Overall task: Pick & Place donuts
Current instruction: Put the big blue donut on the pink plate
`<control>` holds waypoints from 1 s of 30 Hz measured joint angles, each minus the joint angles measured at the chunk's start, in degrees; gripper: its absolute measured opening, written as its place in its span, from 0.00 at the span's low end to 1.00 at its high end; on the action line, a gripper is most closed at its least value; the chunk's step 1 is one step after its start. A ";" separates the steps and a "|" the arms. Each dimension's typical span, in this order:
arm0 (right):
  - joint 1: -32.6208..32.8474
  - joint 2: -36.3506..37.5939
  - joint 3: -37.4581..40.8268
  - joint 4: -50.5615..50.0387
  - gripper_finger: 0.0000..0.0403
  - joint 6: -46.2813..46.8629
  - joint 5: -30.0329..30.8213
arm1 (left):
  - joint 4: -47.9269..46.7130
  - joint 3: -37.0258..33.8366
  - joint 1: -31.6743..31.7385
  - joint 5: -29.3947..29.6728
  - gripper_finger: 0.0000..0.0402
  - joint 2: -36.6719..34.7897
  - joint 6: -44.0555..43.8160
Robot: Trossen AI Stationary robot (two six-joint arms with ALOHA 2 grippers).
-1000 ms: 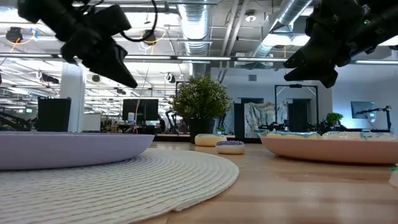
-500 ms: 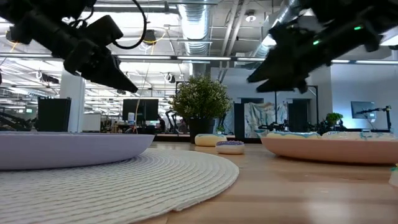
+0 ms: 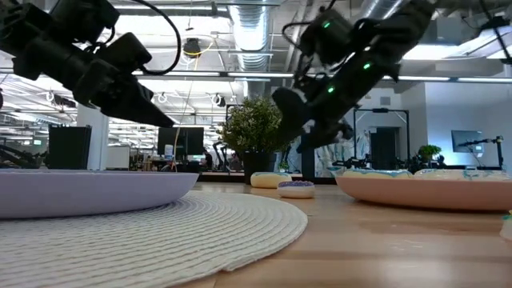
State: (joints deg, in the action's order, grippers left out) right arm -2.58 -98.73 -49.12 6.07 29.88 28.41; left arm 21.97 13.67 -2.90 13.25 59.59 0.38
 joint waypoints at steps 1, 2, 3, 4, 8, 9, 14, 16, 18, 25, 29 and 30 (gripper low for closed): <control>-0.70 -0.73 -0.55 -0.31 0.80 0.09 -0.51 | -0.03 0.00 0.00 -0.06 0.00 0.00 0.08; -1.39 -1.57 -1.26 -0.44 0.81 0.11 -1.14 | -0.03 0.00 0.00 -0.12 0.00 0.00 0.41; -1.99 -2.41 -2.00 -0.14 0.82 0.17 -1.99 | -0.14 0.00 0.00 -0.10 0.00 -0.01 0.79; -2.42 -2.94 -2.42 -0.24 0.83 0.25 -2.71 | -0.32 0.00 0.00 -0.10 0.00 0.00 1.25; -3.91 -3.86 -3.90 -0.51 0.85 0.21 -5.77 | -0.51 0.00 0.00 0.88 0.00 0.00 3.23; -4.15 -3.86 -4.18 -0.49 0.85 0.21 -6.07 | -0.49 0.00 0.10 1.19 0.00 -0.03 3.64; -5.12 -3.14 -4.46 -0.57 0.84 0.17 -6.01 | -0.64 0.04 1.92 2.06 0.00 -2.14 4.76; -5.36 -3.14 -4.50 -1.00 0.84 0.14 -5.93 | -1.15 0.04 3.00 1.75 0.00 -4.00 4.75; -5.86 -3.19 -4.48 -1.69 0.84 0.19 -5.80 | -2.29 0.04 4.56 -0.69 0.00 -5.84 4.74; -9.43 -3.82 -5.49 -7.27 0.84 6.68 -5.70 | -8.91 0.04 9.89 -8.31 0.00 -10.52 2.08; -11.12 -3.82 -6.32 -9.14 0.84 7.64 -6.45 | -10.13 0.04 10.47 -8.45 0.00 -10.92 1.27; -11.14 -3.82 -6.40 -8.72 0.84 7.51 -6.95 | -10.13 0.04 10.47 -8.45 0.00 -10.92 1.25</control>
State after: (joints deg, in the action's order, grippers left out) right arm -13.72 -102.54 -55.53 -2.65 37.39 21.46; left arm 11.84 13.72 7.57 4.80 48.66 1.63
